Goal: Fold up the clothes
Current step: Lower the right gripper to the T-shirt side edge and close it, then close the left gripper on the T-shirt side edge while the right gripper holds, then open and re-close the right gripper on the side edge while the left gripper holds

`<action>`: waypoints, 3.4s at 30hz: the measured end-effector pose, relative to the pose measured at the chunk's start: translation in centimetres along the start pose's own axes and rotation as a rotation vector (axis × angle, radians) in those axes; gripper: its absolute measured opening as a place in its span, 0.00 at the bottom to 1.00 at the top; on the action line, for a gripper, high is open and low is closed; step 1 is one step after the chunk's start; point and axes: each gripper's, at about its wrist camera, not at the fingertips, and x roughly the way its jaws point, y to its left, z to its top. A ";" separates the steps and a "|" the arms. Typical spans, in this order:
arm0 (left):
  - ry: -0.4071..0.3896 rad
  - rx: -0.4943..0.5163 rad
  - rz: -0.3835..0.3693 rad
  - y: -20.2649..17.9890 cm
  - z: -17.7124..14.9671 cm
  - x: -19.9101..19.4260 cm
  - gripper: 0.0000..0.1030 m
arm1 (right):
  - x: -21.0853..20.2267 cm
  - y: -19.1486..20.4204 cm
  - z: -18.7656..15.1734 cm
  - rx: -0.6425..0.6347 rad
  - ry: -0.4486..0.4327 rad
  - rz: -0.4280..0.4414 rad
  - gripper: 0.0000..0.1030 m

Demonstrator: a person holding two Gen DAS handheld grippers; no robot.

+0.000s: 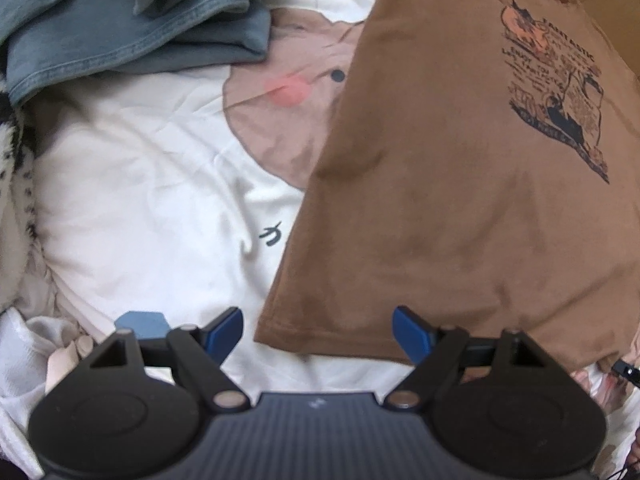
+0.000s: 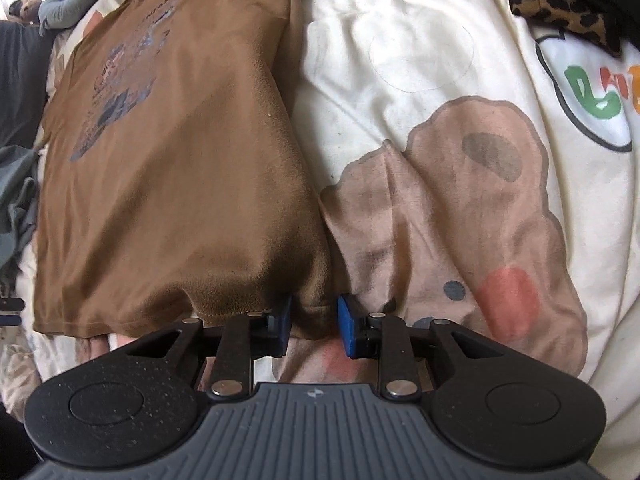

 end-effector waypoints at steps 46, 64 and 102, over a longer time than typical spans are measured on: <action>-0.076 0.127 -0.072 1.2 -1.6 0.2 0.08 | -6.4 1.8 2.3 -0.083 0.063 -0.200 0.03; -0.075 0.093 -0.051 2.8 0.1 -2.8 0.07 | -4.8 1.7 1.3 -0.037 0.060 -0.136 0.04; -0.004 0.087 0.087 2.1 2.1 -1.6 0.07 | -1.0 -2.0 1.6 0.083 0.003 0.029 0.17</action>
